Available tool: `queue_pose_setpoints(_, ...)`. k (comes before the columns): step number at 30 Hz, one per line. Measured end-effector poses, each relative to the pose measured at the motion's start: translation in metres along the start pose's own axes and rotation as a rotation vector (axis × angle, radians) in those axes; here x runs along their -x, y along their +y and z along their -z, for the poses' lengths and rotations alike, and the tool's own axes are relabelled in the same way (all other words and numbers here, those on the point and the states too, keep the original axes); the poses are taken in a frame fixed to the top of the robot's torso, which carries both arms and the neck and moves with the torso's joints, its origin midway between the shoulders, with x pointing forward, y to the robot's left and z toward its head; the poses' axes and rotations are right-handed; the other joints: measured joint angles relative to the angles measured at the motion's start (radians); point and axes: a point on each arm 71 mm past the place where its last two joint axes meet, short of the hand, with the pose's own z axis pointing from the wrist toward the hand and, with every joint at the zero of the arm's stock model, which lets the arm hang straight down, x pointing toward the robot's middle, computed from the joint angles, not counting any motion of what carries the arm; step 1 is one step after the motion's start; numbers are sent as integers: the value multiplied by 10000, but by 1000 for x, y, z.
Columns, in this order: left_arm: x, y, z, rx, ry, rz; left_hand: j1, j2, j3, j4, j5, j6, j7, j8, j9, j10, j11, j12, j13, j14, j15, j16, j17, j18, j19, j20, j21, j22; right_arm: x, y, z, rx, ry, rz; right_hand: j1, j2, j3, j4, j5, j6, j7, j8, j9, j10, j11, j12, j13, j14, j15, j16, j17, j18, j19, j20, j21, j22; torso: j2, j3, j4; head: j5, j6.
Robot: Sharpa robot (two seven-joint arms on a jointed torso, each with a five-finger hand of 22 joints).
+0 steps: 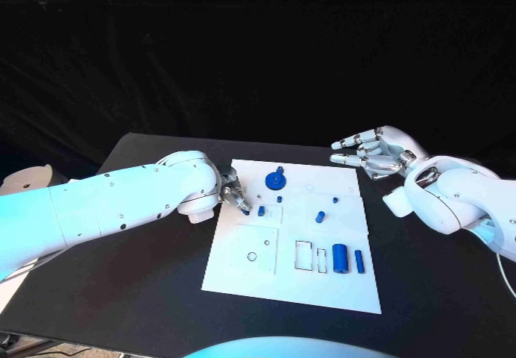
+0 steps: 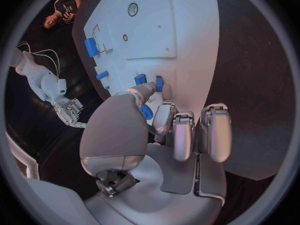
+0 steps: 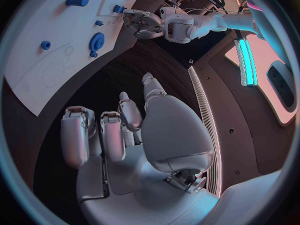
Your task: Assemble the parts on the task board
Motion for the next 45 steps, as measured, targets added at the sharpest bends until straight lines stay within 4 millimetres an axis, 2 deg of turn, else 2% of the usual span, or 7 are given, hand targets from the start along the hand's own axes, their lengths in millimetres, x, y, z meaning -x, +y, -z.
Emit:
queue_pose_setpoints(14,0,-1,0,12,73,-116,-44,44,36,23,-21,0,0,-11,14,7,-7,115,93,0,0,0,-1,0,0,0,42,0,0,0,0,2,16,-4,0,0,0,0,0,0,0,0,-2,0,0,0,2,0,0,0,-1,-1,0,0,0,0,0,5,-6,20,-40)
queue_pose_setpoints(16,0,-1,0,37,85,-128,-176,139,38,21,-22,0,1,11,36,46,-45,121,114,0,0,0,-1,1,0,0,42,0,0,0,0,3,19,-5,0,0,0,0,0,0,0,0,-2,0,0,0,2,0,0,0,-1,-1,0,0,0,0,0,6,-6,21,-49)
queue_pose_setpoints(19,0,-2,-2,86,110,-150,-667,31,469,-410,-24,2,2,86,72,106,-103,122,130,2,-3,0,7,0,0,0,42,0,0,0,0,4,22,-5,0,0,0,0,0,0,0,0,-3,0,0,0,-1,0,0,0,2,-1,0,0,0,-6,1,11,-12,21,-52)
queue_pose_setpoints(23,0,-2,-4,152,128,-159,-1053,-41,528,-562,-24,182,-115,145,63,147,-143,198,205,-5,-76,0,7,0,-21,-21,90,0,0,0,0,3,23,-5,0,0,0,0,0,0,0,0,-3,0,0,0,-10,0,0,0,7,-1,0,0,0,-11,3,11,-23,19,-53)
queue_pose_setpoints(26,1,-3,-5,173,157,-176,-1115,19,412,-470,-23,200,-123,151,59,151,-147,259,270,-5,-76,0,7,0,2,-73,150,0,0,0,0,2,26,-5,0,0,0,0,0,0,0,0,-3,0,0,0,-10,0,0,0,7,0,0,0,0,-11,3,17,-22,11,-61)
queue_pose_setpoints(41,-1,-4,-8,206,400,-316,-1298,-3,146,-342,-22,398,-256,146,45,288,-216,548,600,29,-110,0,5,1,2,-72,284,8,0,0,1,20,71,-11,0,0,1,0,0,0,0,0,-5,0,0,0,-8,0,0,0,4,-1,0,0,0,-11,-3,18,-6,-12,-98)
queue_pose_setpoints(45,-1,-3,-9,230,438,-336,-1450,-7,19,-273,-23,627,-412,146,47,306,-234,587,629,29,-110,0,5,1,1,-72,284,7,0,0,1,27,80,-13,0,0,1,0,0,0,0,0,-6,0,0,0,-16,0,0,0,4,-1,0,0,0,-11,-3,12,-6,-12,-101)
